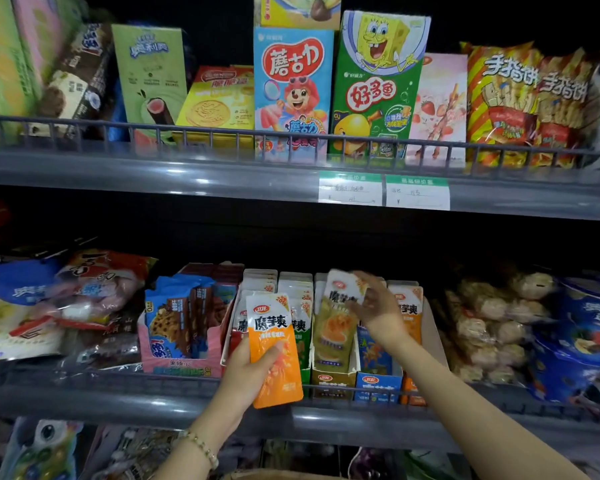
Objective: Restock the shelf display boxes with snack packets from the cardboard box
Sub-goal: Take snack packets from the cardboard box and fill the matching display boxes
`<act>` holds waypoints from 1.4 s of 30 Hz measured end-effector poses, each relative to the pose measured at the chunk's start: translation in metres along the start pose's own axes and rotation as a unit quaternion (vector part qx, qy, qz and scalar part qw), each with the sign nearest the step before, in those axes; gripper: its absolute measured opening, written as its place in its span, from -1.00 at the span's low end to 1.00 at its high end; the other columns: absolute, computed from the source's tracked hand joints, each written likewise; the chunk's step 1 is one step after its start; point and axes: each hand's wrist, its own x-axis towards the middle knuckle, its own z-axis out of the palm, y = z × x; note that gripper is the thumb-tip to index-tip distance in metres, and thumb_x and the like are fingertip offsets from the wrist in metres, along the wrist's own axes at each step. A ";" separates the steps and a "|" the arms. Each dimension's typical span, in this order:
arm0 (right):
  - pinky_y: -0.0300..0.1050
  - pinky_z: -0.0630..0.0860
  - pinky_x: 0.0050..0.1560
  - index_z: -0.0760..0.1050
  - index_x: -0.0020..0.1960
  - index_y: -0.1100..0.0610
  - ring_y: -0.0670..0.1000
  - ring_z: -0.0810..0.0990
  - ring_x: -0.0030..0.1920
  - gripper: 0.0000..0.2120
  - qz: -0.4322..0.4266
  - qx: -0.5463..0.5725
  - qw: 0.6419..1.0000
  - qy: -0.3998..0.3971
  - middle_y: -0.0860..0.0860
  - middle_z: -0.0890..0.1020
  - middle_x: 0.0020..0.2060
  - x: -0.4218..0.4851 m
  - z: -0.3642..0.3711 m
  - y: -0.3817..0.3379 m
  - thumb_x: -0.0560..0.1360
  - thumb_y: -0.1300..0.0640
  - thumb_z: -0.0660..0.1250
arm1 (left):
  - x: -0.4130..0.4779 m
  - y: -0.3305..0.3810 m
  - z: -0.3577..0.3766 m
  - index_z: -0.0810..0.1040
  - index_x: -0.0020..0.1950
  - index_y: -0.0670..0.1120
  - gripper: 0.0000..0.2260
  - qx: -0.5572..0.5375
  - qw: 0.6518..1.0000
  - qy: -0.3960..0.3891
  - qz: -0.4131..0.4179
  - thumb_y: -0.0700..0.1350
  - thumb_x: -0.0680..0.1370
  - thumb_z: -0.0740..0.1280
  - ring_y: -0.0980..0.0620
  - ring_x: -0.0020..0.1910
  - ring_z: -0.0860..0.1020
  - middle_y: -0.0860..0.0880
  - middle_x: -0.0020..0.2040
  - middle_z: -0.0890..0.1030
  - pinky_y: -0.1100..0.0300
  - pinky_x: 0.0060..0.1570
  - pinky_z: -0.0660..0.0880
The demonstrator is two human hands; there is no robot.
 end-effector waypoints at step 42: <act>-0.10 0.53 0.06 0.53 0.14 0.06 0.01 0.58 0.08 -0.69 -0.015 -0.322 0.934 -0.154 -0.01 0.62 0.08 0.062 -0.127 0.052 0.43 0.23 0.44 | 0.050 -0.004 0.155 0.45 0.06 0.20 -0.73 0.468 0.805 -0.261 0.253 0.27 0.44 0.33 0.23 -0.19 0.53 0.24 -0.11 0.52 0.31 -0.20 0.53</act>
